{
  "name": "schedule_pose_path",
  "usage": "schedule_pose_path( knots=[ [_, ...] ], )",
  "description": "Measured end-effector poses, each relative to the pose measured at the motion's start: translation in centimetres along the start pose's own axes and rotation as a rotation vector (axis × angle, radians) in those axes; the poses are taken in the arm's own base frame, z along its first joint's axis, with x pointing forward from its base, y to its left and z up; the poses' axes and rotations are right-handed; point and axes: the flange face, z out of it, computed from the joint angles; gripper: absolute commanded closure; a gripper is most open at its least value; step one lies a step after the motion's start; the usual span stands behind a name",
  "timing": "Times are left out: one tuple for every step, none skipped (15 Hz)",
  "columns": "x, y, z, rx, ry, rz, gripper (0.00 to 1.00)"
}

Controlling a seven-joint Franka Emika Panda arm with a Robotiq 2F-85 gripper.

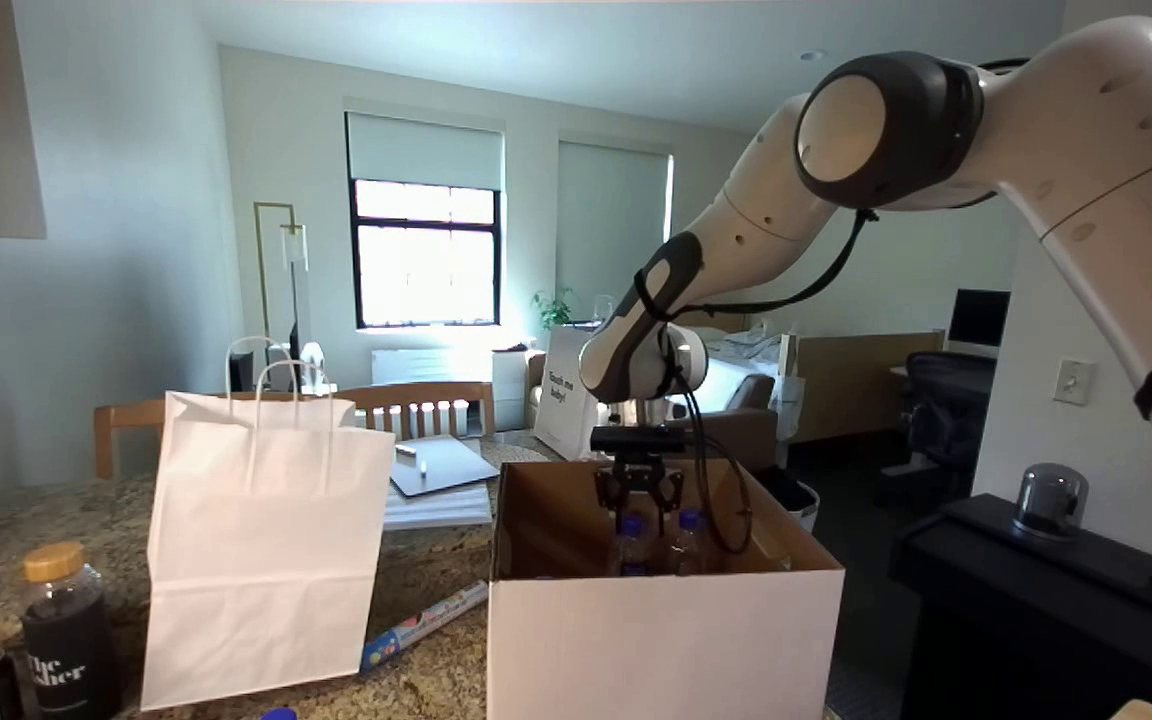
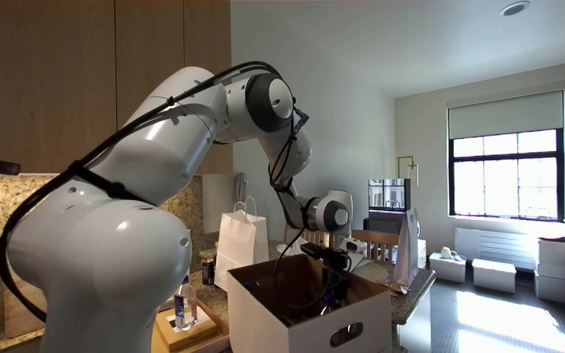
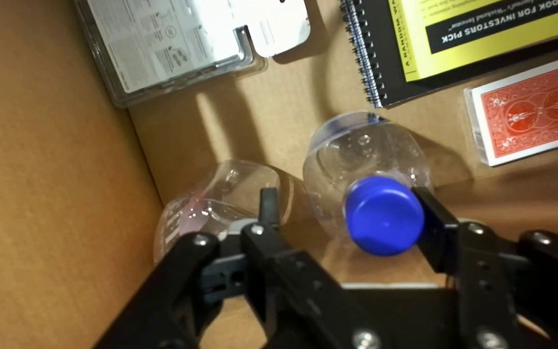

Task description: Remove the water bottle from the box

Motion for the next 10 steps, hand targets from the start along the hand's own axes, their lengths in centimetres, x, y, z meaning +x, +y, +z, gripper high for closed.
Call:
schedule_pose_path(
  knots=[
    [-0.03,-0.01,0.00,-0.002,-0.002,0.000,0.67],
    [-0.08,-0.05,-0.01,-0.003,-0.005,-0.001,0.75],
    [-0.15,-0.10,-0.02,-0.005,-0.008,-0.002,0.81],
    [-0.23,-0.15,-0.01,-0.007,-0.012,-0.003,0.88],
    [-0.30,-0.26,-0.11,-0.007,-0.014,-0.005,0.90],
    [-0.38,-0.36,-0.28,-0.008,-0.017,-0.007,0.80],
    [-0.46,-0.40,-0.29,-0.011,-0.022,-0.008,0.89],
    [-0.51,-0.38,-0.28,-0.014,-0.027,-0.008,0.89],
    [-0.53,-0.35,-0.26,-0.017,-0.031,-0.008,0.88],
    [-0.55,-0.32,-0.24,-0.019,-0.033,-0.008,0.88]
  ],
)
